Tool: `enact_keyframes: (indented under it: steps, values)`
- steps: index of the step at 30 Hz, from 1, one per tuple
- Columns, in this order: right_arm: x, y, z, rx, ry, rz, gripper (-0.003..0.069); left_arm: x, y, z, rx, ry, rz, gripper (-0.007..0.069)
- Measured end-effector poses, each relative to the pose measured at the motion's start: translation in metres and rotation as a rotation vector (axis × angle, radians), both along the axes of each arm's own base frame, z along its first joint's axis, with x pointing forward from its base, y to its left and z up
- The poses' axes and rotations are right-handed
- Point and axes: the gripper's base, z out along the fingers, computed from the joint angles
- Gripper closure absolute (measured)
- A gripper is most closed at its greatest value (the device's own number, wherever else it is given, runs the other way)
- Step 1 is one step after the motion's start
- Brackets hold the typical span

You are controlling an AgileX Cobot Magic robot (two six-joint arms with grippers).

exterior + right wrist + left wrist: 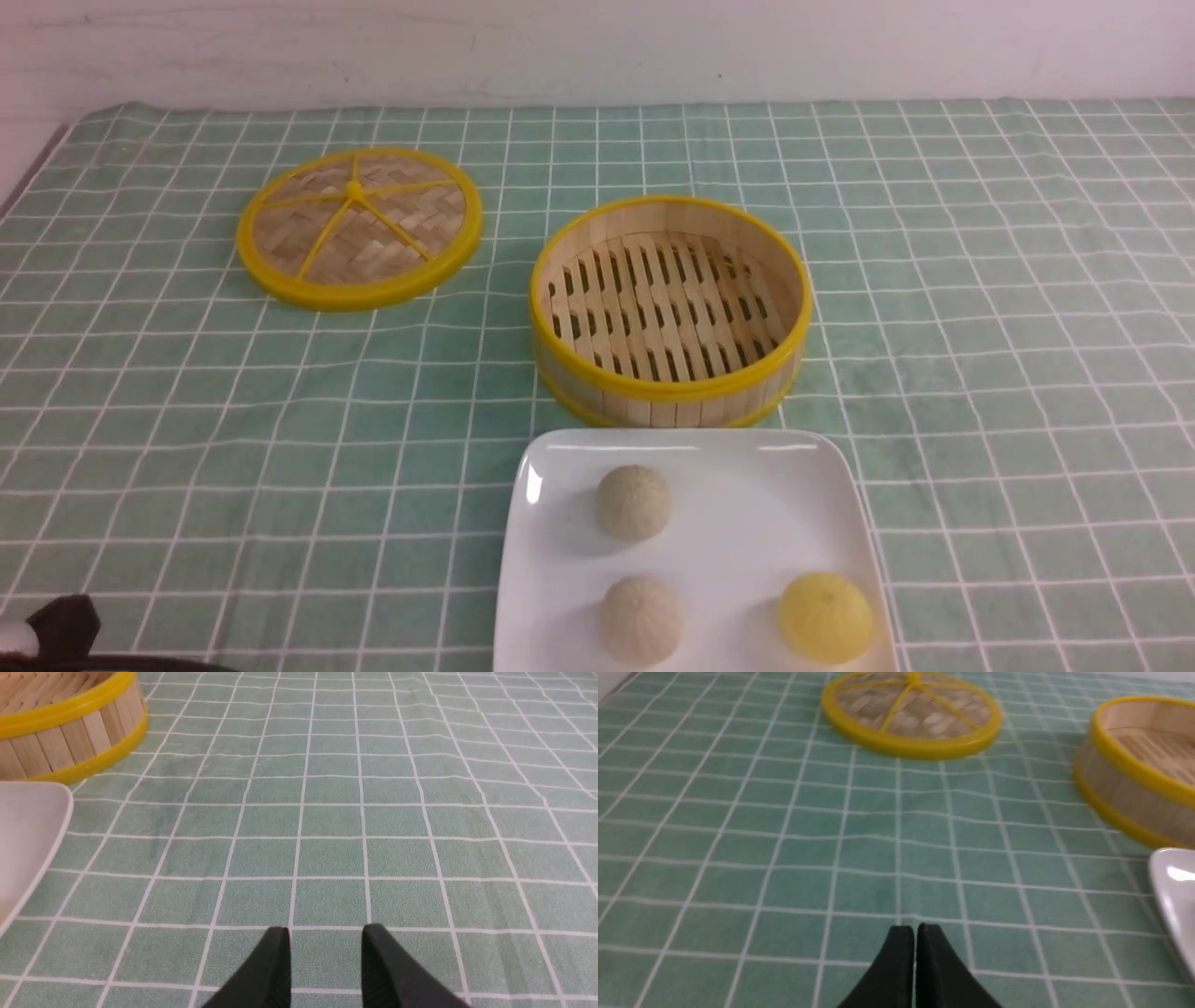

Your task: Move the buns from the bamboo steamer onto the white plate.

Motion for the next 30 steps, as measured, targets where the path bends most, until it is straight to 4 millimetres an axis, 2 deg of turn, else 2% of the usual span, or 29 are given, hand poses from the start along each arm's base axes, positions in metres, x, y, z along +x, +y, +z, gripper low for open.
enact_keyframes:
  steps: [3,7,10,30]
  values:
    - [0.000,0.000,0.000,0.000,0.000,0.000,0.0418,-0.006,0.003,-0.013,-0.001,-0.018,0.040,0.0585]
    - [0.000,0.000,0.000,0.000,0.000,0.000,0.0418,-0.010,0.004,-0.014,-0.004,-0.044,0.050,0.0584]
    - [0.000,0.000,0.000,0.000,0.000,0.000,0.0418,-0.012,0.005,-0.019,-0.004,0.006,0.059,0.0584]
    - [0.000,0.000,0.000,0.000,0.000,0.000,0.0418,-0.012,0.005,-0.019,-0.005,0.012,0.060,0.0553]
